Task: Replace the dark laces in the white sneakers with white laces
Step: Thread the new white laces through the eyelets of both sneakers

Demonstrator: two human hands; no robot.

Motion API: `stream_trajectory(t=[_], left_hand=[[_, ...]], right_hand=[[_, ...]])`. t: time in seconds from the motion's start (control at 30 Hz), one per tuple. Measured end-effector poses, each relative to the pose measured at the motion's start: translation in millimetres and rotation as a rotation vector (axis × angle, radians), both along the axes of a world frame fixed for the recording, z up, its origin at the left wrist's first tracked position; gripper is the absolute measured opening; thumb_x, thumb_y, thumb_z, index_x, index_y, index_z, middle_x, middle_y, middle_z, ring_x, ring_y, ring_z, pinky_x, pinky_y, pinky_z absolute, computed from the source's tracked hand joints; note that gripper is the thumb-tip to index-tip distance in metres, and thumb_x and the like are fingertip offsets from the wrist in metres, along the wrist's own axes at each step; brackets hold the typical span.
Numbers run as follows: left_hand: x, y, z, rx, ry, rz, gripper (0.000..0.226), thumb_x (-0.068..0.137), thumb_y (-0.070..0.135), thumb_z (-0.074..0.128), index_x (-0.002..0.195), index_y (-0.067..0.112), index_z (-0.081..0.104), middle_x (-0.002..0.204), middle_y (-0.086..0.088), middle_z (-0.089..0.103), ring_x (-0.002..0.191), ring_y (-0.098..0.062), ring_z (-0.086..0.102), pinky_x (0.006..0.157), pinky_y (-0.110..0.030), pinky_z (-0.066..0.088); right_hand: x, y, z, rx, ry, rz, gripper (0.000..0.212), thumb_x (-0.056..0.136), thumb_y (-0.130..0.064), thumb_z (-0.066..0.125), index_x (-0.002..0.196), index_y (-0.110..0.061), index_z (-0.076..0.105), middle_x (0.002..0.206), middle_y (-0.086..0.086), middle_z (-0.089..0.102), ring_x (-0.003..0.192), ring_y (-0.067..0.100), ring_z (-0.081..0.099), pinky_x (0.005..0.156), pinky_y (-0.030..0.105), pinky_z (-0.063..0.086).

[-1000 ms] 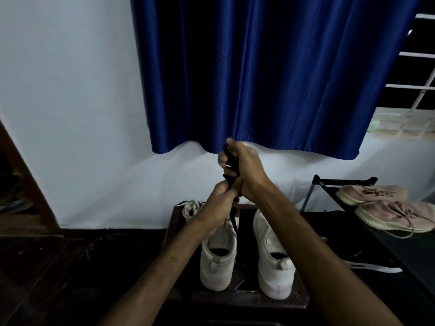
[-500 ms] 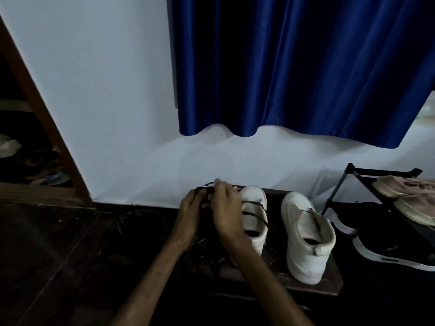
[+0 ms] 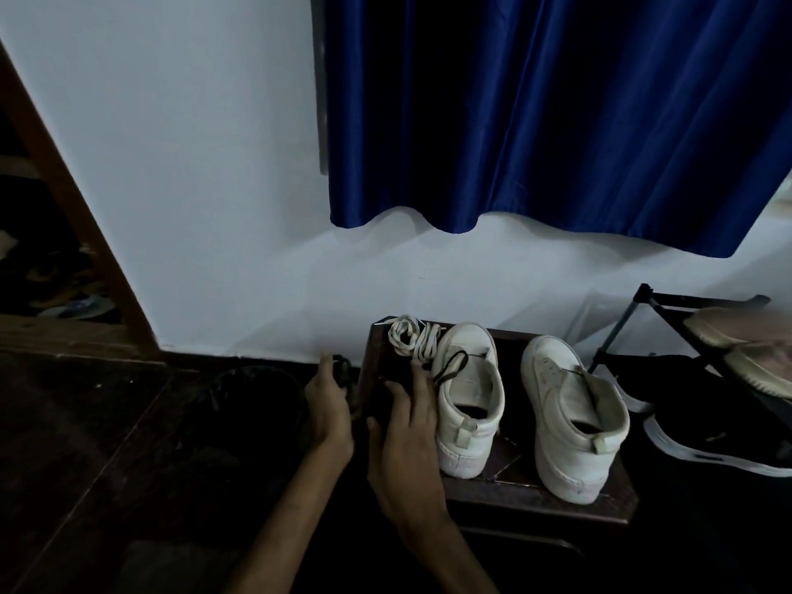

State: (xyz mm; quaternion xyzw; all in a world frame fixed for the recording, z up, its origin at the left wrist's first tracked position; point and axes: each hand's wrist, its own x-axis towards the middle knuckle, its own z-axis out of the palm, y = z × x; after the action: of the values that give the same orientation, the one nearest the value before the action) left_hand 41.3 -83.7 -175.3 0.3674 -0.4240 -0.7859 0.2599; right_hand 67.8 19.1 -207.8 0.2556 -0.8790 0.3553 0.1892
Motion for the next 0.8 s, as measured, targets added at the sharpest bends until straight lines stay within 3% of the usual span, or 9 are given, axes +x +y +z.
stream_trajectory(t=[0.07,0.13,0.2,0.27,0.37,0.43,0.5,0.67,0.8], left_hand=[[-2,8,-2,-0.106,0.082,-0.016,0.032,0.101,0.022,0.046,0.075,0.013,0.06,0.066,0.001,0.06,0.061,-0.01,0.062,0.054,-0.023,0.051],[-5,9,-3,-0.156,0.1,0.0,0.032,0.102,0.019,0.045,0.074,0.011,0.059,0.064,0.003,0.06,0.062,-0.011,0.059,0.053,-0.023,0.049],[-7,8,-7,-0.151,0.079,0.049,0.033,0.104,0.023,0.043,0.079,0.008,0.06,0.068,0.0,0.059,0.06,-0.009,0.056,0.049,-0.02,0.046],[-7,6,-14,-0.189,0.04,0.074,0.042,0.105,0.031,0.037,0.088,0.001,0.062,0.075,-0.009,0.059,0.063,-0.01,0.056,0.055,-0.02,0.045],[-8,3,-22,-0.265,-0.023,0.066,0.055,0.105,0.036,0.033,0.093,-0.006,0.067,0.081,-0.011,0.065,0.073,-0.019,0.058,0.064,-0.025,0.044],[-9,1,-24,-0.272,-0.054,0.048,0.045,0.104,0.027,0.041,0.088,-0.004,0.068,0.073,-0.008,0.063,0.067,-0.017,0.057,0.06,-0.02,0.044],[-8,-1,-23,-0.257,-0.051,0.037,0.035,0.1,0.018,0.048,0.077,0.001,0.068,0.065,-0.005,0.061,0.064,-0.017,0.055,0.06,-0.025,0.045],[-8,-1,-25,0.06,0.139,-0.057,0.029,0.097,0.01,0.048,0.082,-0.003,0.069,0.068,-0.006,0.071,0.063,-0.015,0.065,0.063,-0.024,0.053],[2,-10,-14,0.326,0.322,-0.348,0.03,0.091,0.027,0.046,0.09,0.004,0.065,0.09,-0.011,0.073,0.07,-0.016,0.072,0.081,-0.03,0.05]], right_hand=[[-4,-6,-4,0.117,-0.072,-0.074,0.057,0.088,-0.026,0.042,0.14,-0.006,0.033,0.158,0.022,0.015,0.148,0.033,0.014,0.118,0.04,0.014],[-6,-14,-10,0.255,-0.122,-0.078,0.059,0.079,-0.026,0.041,0.133,-0.002,0.044,0.144,0.027,0.042,0.135,0.04,0.042,0.112,0.044,0.031],[-6,-17,-17,0.284,-0.126,-0.049,0.05,0.075,-0.025,0.044,0.118,-0.005,0.059,0.128,0.022,0.06,0.118,0.037,0.059,0.099,0.042,0.048],[-2,-14,-16,0.31,-0.09,0.016,0.036,0.073,-0.02,0.052,0.107,-0.012,0.061,0.117,0.012,0.064,0.105,0.029,0.063,0.088,0.034,0.054],[2,-7,-10,0.349,-0.004,0.083,0.022,0.071,-0.019,0.046,0.09,-0.019,0.055,0.093,0.002,0.057,0.079,0.021,0.056,0.064,0.031,0.05],[0,-5,-5,0.322,-0.027,0.169,0.023,0.072,-0.02,0.039,0.092,-0.018,0.051,0.089,0.004,0.056,0.077,0.024,0.055,0.062,0.033,0.046],[-4,-2,6,0.25,-0.105,0.255,0.026,0.08,-0.026,0.033,0.096,-0.015,0.05,0.087,0.011,0.06,0.077,0.032,0.058,0.064,0.039,0.043],[-17,1,31,0.089,-0.178,0.47,0.025,0.084,-0.029,0.041,0.086,-0.013,0.06,0.075,0.011,0.066,0.066,0.031,0.062,0.062,0.04,0.047],[-24,-5,48,0.273,0.086,0.516,0.025,0.081,-0.031,0.042,0.083,-0.012,0.058,0.069,0.017,0.064,0.057,0.037,0.06,0.052,0.039,0.049]])
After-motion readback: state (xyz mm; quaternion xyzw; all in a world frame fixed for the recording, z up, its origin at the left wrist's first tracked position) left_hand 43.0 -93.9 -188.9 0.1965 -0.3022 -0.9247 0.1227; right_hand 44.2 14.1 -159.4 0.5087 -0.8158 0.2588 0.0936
